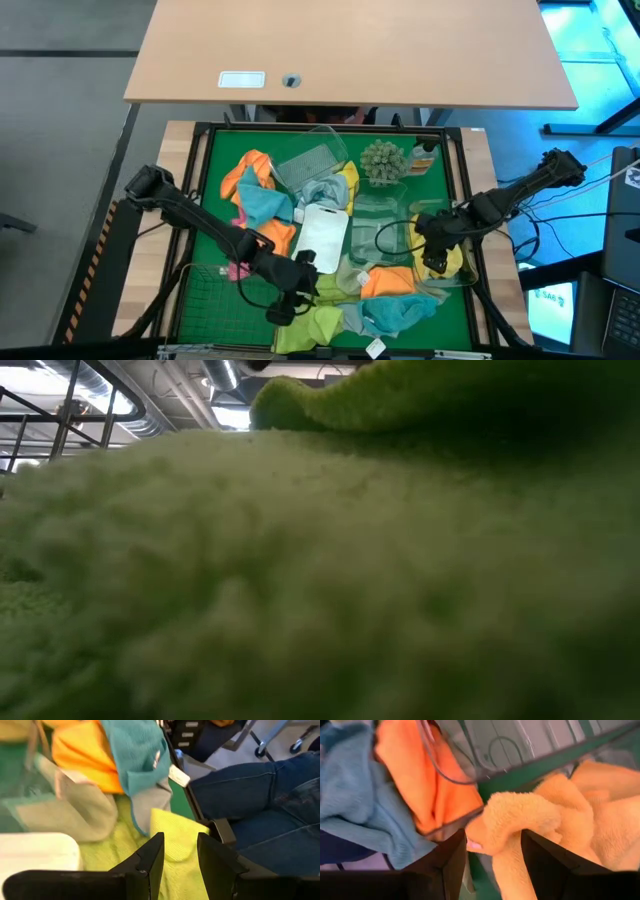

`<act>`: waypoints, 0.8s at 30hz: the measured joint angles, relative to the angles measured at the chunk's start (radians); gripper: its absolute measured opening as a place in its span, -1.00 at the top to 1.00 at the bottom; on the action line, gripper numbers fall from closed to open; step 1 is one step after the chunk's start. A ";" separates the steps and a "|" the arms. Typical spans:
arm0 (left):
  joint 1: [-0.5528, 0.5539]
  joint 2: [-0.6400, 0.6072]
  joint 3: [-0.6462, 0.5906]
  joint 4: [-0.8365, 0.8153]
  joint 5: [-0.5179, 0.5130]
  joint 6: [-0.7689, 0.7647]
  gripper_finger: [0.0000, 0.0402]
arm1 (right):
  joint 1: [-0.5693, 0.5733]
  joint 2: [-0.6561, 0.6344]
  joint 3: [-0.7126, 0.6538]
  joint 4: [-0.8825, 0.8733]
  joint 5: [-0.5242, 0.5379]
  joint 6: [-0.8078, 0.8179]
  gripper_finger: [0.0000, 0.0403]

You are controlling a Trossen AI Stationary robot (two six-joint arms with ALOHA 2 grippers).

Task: Sort microfiber towel by color & place in baskets
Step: Put the yellow microfiber towel into the right transparent bin, then put the green microfiber towel into the gold wire basket

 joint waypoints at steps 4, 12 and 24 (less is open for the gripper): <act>-0.009 0.026 0.000 -0.010 0.013 -0.023 0.44 | 0.000 0.000 0.024 0.001 0.022 0.000 0.07; -0.007 0.069 0.000 -0.035 0.093 -0.017 0.44 | 0.000 0.000 0.027 0.011 0.045 0.017 0.07; -0.004 0.066 0.002 -0.076 0.071 -0.075 0.44 | 0.000 0.000 0.027 0.034 0.054 0.079 0.07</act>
